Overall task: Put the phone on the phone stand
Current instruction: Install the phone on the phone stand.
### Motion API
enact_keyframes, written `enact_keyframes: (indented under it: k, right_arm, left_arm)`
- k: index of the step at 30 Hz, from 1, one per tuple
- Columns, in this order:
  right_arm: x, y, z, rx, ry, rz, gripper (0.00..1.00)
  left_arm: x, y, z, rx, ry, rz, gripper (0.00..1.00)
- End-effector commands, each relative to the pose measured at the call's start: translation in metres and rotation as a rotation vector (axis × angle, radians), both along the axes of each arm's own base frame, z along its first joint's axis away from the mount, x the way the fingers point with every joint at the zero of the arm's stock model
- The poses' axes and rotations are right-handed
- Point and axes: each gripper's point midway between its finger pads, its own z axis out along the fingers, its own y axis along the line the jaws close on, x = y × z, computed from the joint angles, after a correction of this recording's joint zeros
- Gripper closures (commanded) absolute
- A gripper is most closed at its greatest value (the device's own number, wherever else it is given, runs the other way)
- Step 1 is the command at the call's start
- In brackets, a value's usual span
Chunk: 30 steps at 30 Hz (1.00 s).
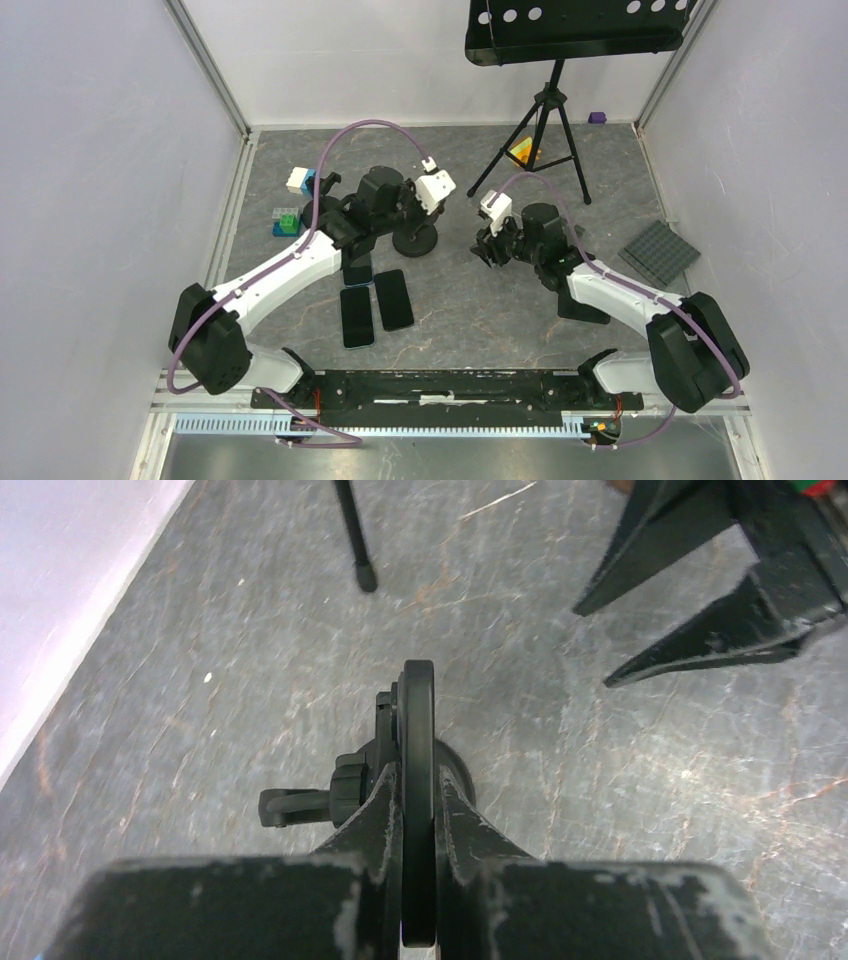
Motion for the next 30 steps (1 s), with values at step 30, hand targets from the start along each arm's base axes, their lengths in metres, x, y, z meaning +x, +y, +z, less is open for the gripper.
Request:
enact_keyframes:
  k: [30]
  right_arm:
    - [0.022, -0.029, 0.025, 0.065, -0.05, -0.064, 0.48]
  left_arm:
    - [0.094, -0.026, 0.045, -0.093, -0.134, -0.4, 0.64]
